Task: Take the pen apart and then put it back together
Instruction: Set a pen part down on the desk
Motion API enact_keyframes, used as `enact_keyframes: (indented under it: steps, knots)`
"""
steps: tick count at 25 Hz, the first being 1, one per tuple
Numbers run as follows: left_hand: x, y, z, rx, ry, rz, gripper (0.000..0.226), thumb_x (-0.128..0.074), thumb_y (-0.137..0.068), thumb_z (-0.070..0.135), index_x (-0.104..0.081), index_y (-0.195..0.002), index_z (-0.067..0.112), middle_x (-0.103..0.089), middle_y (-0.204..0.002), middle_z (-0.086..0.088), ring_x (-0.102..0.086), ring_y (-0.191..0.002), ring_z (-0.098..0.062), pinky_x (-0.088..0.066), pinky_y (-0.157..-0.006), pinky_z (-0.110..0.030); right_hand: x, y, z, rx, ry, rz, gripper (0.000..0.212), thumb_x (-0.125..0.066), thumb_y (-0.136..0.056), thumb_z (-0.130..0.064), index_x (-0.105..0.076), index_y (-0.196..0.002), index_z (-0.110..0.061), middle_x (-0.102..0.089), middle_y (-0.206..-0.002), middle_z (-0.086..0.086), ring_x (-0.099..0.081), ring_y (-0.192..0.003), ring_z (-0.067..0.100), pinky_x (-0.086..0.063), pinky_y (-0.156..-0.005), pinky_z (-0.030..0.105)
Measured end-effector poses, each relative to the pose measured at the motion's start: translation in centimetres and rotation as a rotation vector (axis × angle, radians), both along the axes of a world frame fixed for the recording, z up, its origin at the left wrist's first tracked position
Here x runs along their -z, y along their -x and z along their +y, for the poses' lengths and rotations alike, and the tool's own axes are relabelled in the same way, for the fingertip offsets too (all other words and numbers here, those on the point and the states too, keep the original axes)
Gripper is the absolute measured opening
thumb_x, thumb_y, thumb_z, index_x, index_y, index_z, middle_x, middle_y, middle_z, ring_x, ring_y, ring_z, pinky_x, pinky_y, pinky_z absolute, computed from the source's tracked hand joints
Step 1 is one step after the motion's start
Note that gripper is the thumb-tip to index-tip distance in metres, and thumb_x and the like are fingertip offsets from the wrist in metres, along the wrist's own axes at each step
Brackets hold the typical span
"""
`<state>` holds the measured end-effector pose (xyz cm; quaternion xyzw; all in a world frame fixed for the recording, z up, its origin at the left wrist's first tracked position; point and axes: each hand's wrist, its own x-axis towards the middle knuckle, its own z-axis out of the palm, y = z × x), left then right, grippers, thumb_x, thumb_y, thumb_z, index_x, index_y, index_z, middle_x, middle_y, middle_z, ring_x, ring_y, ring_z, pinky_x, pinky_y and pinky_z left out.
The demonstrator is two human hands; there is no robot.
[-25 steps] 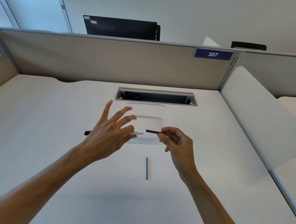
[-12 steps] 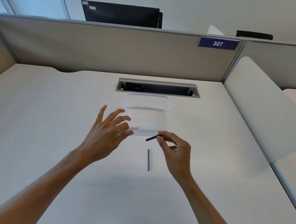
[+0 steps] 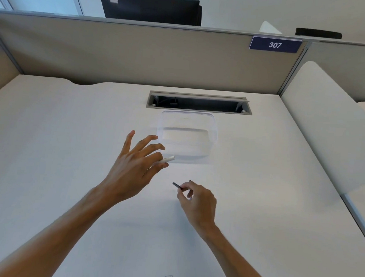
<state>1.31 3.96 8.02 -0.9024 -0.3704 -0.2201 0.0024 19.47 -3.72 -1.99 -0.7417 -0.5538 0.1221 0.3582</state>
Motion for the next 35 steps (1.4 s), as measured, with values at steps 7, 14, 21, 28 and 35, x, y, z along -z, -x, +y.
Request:
enact_keyframes:
  steps: [7,14,21,28,35]
  knots:
    - [0.5,0.3,0.5,0.027,0.007,0.035,0.038,-0.035,-0.101,0.043,-0.067,-0.097,0.022,-0.065,-0.124,0.003,-0.044,-0.136,-0.024,-0.015,-0.117,-0.059,2.0,1.9,0.3,0.053,0.136,-0.139,0.015,-0.067,-0.083,-0.034,-0.075,-0.082,-0.021,-0.077,-0.075,-0.007,-0.071,-0.069,0.021,-0.047,-0.061,0.027]
    - [1.1,0.7,0.9,0.045,0.017,0.037,0.039,-0.035,-0.101,0.043,-0.066,-0.097,0.022,-0.065,-0.123,0.003,-0.044,-0.136,-0.024,-0.016,-0.116,-0.06,2.5,2.2,0.7,0.071,0.239,-0.147,0.025,-0.058,-0.087,-0.039,-0.073,-0.085,-0.019,-0.077,-0.08,-0.004,-0.07,-0.074,0.024,-0.051,-0.067,0.031]
    - [1.2,0.6,0.8,0.04,0.02,0.032,0.039,-0.034,-0.101,0.044,-0.067,-0.097,0.022,-0.065,-0.122,0.003,-0.044,-0.136,-0.024,-0.016,-0.117,-0.059,3.0,2.1,0.9,0.073,0.233,-0.152,0.026,-0.06,-0.084,-0.041,-0.073,-0.083,-0.019,-0.076,-0.076,-0.004,-0.07,-0.071,0.024,-0.053,-0.066,0.032]
    - [1.1,0.5,0.6,0.031,0.036,0.012,0.039,-0.035,-0.101,0.044,-0.067,-0.097,0.022,-0.065,-0.122,0.004,-0.044,-0.136,-0.023,-0.015,-0.117,-0.058,2.2,1.9,0.5,0.085,0.132,-0.108,0.025,-0.067,-0.082,-0.045,-0.071,-0.076,-0.02,-0.073,-0.069,-0.007,-0.067,-0.061,0.019,-0.046,-0.06,0.027]
    - [0.7,-1.2,-0.6,-0.024,0.311,-0.26,0.044,-0.034,-0.099,0.052,-0.068,-0.099,0.025,-0.062,-0.124,0.016,-0.035,-0.138,-0.004,-0.009,-0.121,-0.045,-2.8,1.8,-0.4,-0.195,0.062,0.533,0.03,-0.056,-0.088,-0.052,-0.068,-0.107,-0.033,-0.071,-0.106,-0.019,-0.067,-0.095,0.003,-0.05,-0.077,0.02]
